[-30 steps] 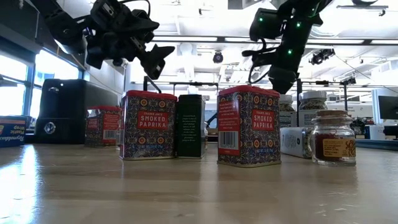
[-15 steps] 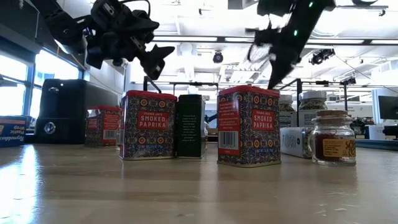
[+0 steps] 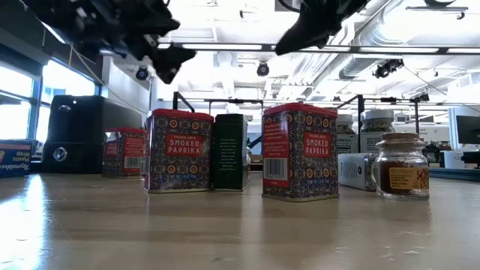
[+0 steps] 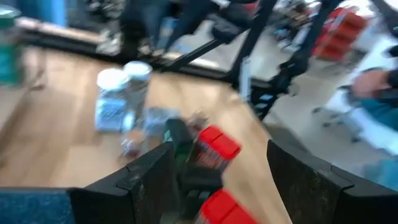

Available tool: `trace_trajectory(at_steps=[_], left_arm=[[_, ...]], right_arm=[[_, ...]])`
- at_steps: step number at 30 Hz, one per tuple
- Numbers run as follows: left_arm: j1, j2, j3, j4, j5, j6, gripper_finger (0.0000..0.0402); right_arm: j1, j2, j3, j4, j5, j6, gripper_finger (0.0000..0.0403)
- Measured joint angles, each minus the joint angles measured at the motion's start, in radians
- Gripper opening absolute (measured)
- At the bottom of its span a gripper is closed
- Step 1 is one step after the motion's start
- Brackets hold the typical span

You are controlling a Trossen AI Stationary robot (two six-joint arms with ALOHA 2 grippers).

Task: Shelf spices
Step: Put the right black seasoning can on the shelf

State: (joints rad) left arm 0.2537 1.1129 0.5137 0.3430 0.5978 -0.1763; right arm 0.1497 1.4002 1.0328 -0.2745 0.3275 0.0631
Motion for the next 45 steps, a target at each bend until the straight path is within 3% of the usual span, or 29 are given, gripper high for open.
trace_trajectory(at_steps=[4,8,12,17,21,32,36,42,45], left_arm=[[-0.021,-0.130,0.000,-0.218,-0.144,0.047,0.0255],[-0.035,-0.225,0.000,-0.342,-0.238,0.057,0.0255],[-0.035,-0.272,0.000,-0.375,-0.254,0.059,0.0255],[-0.035,-0.277,0.000,-0.379,-0.276,0.077,0.0255],[-0.035,-0.270,0.000,-0.389,-0.286,0.083,0.0255],[-0.035,-0.269,0.000,-0.400,-0.287,0.092,0.0255],[-0.035,-0.269,0.000,-0.400,-0.290,0.092,0.0255],[-0.035,-0.269,0.000,-0.401,-0.291,0.092,0.0255],[-0.035,-0.269,0.000,-0.400,-0.291,0.092,0.0255]], right_arm=[[0.024,0.034,0.000,0.021,-0.056,-0.003,0.0035],[0.027,0.036,0.000,-0.004,-0.170,0.038,0.0080],[0.026,0.040,0.000,-0.062,-0.249,0.094,0.0148],[0.030,0.097,0.000,-0.107,-0.275,0.116,0.0241],[0.030,0.167,0.000,-0.123,-0.276,0.115,0.0272],[0.067,0.252,0.002,-0.126,-0.271,0.125,0.0259],[0.074,0.257,0.000,-0.142,-0.216,0.138,0.0218],[0.069,0.256,0.016,-0.167,-0.202,0.167,0.0124],[0.057,0.256,0.082,-0.222,-0.204,0.176,0.0114]])
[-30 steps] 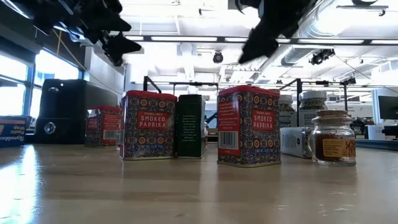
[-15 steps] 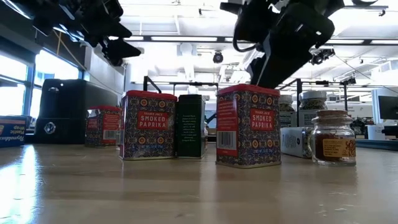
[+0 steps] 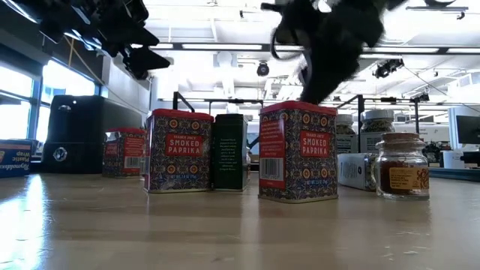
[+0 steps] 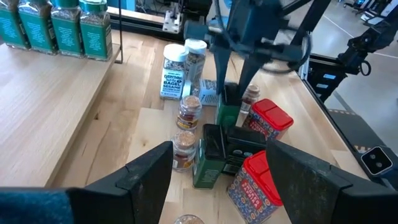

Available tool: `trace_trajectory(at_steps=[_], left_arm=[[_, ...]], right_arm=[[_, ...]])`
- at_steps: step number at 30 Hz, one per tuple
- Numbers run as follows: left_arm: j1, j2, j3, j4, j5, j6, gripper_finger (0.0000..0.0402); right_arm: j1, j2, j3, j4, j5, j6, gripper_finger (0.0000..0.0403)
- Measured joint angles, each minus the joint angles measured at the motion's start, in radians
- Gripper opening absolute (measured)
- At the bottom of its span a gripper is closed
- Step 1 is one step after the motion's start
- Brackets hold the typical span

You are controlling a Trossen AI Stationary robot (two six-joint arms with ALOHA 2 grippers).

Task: Shelf spices
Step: Put the right black seasoning can on the shelf

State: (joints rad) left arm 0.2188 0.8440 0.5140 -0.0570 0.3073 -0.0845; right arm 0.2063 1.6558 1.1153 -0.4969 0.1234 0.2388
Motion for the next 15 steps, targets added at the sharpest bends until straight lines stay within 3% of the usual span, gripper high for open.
trace_trajectory(at_steps=[8,15], left_arm=[[0.000,0.000,0.000,0.001,0.000,0.000,0.0255],[0.000,0.000,0.000,0.001,0.000,0.000,0.0255]], right_arm=[[-0.105,-0.001,0.300,-0.238,0.044,-0.194,0.0114],[-0.376,-0.002,0.508,-0.358,0.037,-0.448,0.0114]])
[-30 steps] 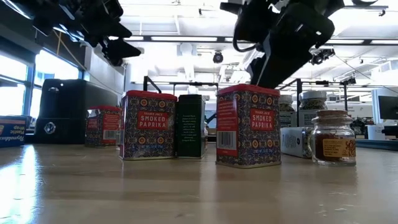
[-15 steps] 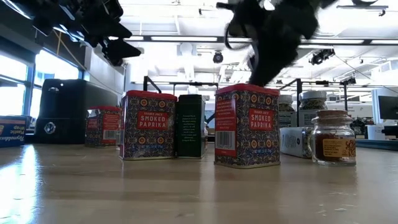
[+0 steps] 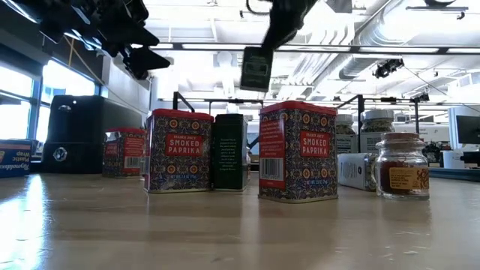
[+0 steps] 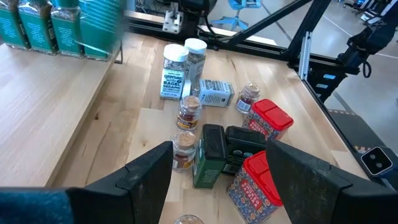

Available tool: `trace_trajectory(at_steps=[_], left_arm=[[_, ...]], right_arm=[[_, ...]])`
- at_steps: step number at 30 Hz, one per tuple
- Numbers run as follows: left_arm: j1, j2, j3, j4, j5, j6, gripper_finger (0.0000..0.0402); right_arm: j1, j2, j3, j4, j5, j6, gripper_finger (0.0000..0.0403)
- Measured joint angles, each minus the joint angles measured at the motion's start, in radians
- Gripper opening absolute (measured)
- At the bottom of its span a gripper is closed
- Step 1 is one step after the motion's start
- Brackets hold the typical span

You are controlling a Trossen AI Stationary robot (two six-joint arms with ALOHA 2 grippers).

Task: Shelf spices
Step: Put the right black seasoning can on the shelf

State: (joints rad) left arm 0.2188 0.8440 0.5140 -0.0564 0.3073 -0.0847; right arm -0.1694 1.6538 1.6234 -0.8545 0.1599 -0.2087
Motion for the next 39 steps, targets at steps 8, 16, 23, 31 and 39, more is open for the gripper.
trace_trajectory(at_steps=[8,16,23,31,39], left_arm=[[0.000,0.000,0.000,0.001,0.000,0.000,0.0255],[0.000,0.000,0.000,0.001,0.000,0.001,0.0255],[0.000,0.000,0.000,0.001,-0.001,0.003,0.0255],[0.000,0.000,0.000,0.000,-0.001,0.004,0.0255],[0.000,0.000,0.000,0.000,-0.001,0.003,0.0255]], right_arm=[[-0.358,0.050,0.010,0.004,-0.164,-0.261,0.0114],[-0.518,0.174,0.010,0.044,-0.266,-0.388,0.0114],[-0.545,0.239,0.010,0.073,-0.266,-0.460,0.0114],[-0.559,0.272,0.010,0.064,-0.254,-0.439,0.0147],[-0.558,0.272,0.010,0.031,-0.192,-0.447,0.0163]])
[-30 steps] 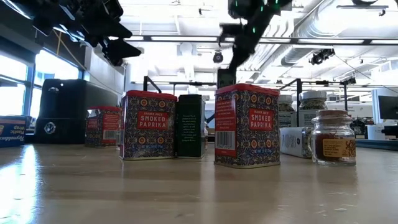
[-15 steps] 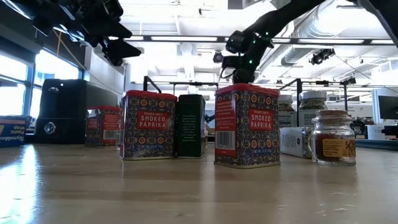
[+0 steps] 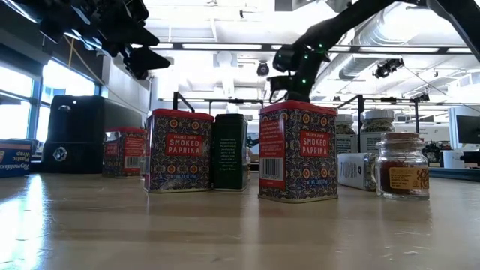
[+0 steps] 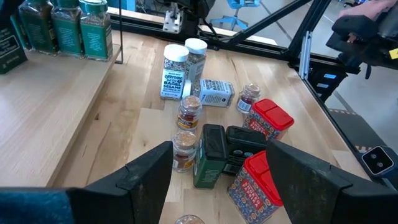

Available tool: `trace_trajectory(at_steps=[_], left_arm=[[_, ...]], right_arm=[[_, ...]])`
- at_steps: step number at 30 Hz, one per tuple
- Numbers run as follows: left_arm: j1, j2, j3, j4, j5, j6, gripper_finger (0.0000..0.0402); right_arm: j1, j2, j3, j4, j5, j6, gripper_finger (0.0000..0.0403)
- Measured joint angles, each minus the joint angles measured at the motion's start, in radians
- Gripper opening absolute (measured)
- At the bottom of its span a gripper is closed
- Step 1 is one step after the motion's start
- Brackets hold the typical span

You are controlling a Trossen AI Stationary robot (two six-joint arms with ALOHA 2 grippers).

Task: Shelf spices
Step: Put the right black seasoning can on the shelf

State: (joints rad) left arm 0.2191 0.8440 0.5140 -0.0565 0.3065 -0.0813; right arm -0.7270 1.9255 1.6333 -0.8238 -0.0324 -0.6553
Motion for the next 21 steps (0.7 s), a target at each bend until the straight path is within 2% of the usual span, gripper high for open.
trace_trajectory(at_steps=[3,11,21], left_arm=[[0.000,0.000,0.000,-0.001,0.000,0.000,0.0255],[0.000,0.000,0.000,-0.001,0.000,0.000,0.0255],[0.000,0.000,0.000,0.000,0.000,-0.001,0.0255]], right_arm=[[0.000,0.000,0.000,-0.009,0.014,0.000,0.0164],[0.001,0.000,0.000,-0.010,0.132,0.002,0.0166],[0.017,-0.037,0.000,-0.005,0.138,0.027,0.0167]])
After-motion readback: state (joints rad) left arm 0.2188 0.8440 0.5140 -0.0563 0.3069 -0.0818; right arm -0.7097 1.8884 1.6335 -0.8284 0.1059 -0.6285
